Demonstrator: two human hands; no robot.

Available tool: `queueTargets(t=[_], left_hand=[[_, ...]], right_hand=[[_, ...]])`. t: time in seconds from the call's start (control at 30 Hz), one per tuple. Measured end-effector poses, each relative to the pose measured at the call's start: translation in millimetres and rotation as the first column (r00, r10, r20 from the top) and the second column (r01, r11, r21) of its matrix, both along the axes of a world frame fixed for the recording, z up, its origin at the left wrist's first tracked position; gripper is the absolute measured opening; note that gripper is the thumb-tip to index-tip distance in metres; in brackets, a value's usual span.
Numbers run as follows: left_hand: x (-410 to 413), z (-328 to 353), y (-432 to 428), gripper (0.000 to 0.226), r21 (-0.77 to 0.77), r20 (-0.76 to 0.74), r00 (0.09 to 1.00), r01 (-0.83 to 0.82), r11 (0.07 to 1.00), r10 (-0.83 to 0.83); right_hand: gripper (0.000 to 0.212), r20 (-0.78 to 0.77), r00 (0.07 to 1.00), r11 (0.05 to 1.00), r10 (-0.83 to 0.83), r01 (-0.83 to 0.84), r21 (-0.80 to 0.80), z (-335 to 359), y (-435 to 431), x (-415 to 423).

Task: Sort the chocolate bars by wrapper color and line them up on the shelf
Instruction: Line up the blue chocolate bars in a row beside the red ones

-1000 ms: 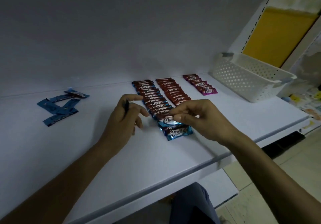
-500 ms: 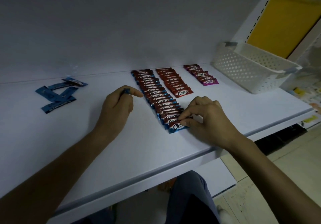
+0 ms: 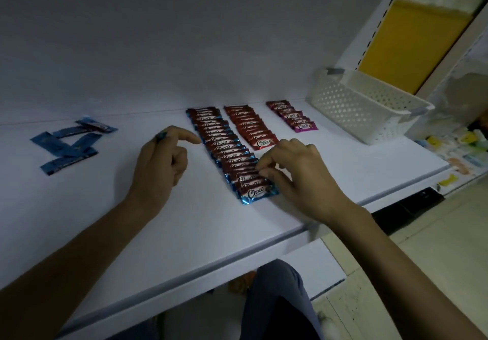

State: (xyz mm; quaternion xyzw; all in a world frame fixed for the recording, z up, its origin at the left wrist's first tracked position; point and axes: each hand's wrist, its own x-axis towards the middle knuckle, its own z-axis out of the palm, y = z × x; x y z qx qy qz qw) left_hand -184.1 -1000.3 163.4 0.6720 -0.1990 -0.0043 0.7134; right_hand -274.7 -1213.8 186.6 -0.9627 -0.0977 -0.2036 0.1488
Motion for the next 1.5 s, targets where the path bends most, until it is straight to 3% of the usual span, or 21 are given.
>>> queueTargets(t=[0.1, 0.17, 0.23, 0.3, 0.4, 0.5, 0.67, 0.83, 0.93, 1.03, 1.13, 1.2, 1.3, 1.37, 1.43, 1.5], left_hand=[[0, -3, -4, 0.030, 0.060, 0.056, 0.994, -0.101, 0.993, 0.098], [5, -4, -3, 0.027, 0.183, 0.134, 0.982, -0.155, 0.971, 0.132], [13, 2, 9, 0.027, 0.343, 0.208, 0.968, -0.209, 0.916, 0.143], [22, 10, 31, 0.027, 0.404, 0.231, 0.957, -0.258, 0.877, 0.175], [23, 18, 68, 0.028, 0.276, 0.094, 0.977, -0.208, 0.938, 0.189], [14, 24, 85, 0.040, 0.115, -0.040, 0.990, -0.129, 0.985, 0.135], [7, 17, 77, 0.043, -0.083, -0.166, 0.984, -0.081, 0.993, 0.067], [26, 18, 50, 0.056, -0.074, -0.249, 0.967, -0.076, 0.994, 0.055], [14, 14, 27, 0.053, -0.019, -0.111, 0.991, -0.080, 0.997, 0.077], [1, 15, 0, 0.050, 0.014, -0.051, 0.999, 0.012, 1.000, -0.011], [-6, 17, -23, 0.039, 0.064, 0.035, 0.994, 0.106, 0.992, -0.108], [-13, 11, -29, 0.024, 0.163, 0.108, 0.983, 0.127, 0.979, -0.145], [-11, 0, -22, 0.030, 0.403, 0.244, 0.962, 0.013, 0.915, -0.121], [-7, -9, -15, 0.037, 0.571, 0.398, 0.912, -0.163, 0.804, -0.098], [-7, -15, -10, 0.039, 0.633, 0.461, 0.881, -0.242, 0.736, -0.107], [-8, -16, -8, 0.043, 0.613, 0.433, 0.897, -0.219, 0.759, -0.091]], right_hand=[[0.023, 0.041, 0.998, 0.994, 0.052, -0.056, 0.091, 7, 24, 11], [0.026, 0.075, 0.991, 0.972, 0.109, -0.122, 0.202, 7, 55, 28], [0.026, 0.134, 0.979, 0.918, 0.154, -0.192, 0.348, 4, 91, 47], [0.023, 0.142, 0.976, 0.847, 0.162, -0.212, 0.488, 0, 121, 60], [0.016, -0.011, 0.984, 0.757, 0.178, -0.130, 0.640, 0, 150, 69], [0.022, -0.151, 0.941, 0.651, 0.303, -0.089, 0.754, 7, 164, 69], [0.009, -0.199, 0.851, 0.425, 0.487, -0.032, 0.905, 18, 165, 67], [0.007, -0.217, 0.900, 0.481, 0.378, 0.010, 0.877, 25, 138, 59], [0.013, -0.205, 0.935, 0.532, 0.290, 0.021, 0.846, 31, 111, 47], [0.021, -0.220, 0.946, 0.568, 0.239, 0.047, 0.822, 35, 84, 33], [0.009, -0.254, 0.951, 0.495, 0.179, 0.136, 0.858, 36, 60, 18], [0.014, -0.267, 0.952, 0.482, 0.147, 0.167, 0.860, 35, 46, 9], [0.024, -0.293, 0.949, 0.535, 0.117, 0.189, 0.824, 33, 31, -4], [0.018, -0.274, 0.958, 0.528, 0.090, 0.187, 0.828, 31, 23, -13], [0.012, -0.275, 0.960, 0.553, 0.044, 0.206, 0.807, 26, 15, -22], [0.011, -0.293, 0.955, 0.576, 0.053, 0.210, 0.790, 20, 12, -30]])
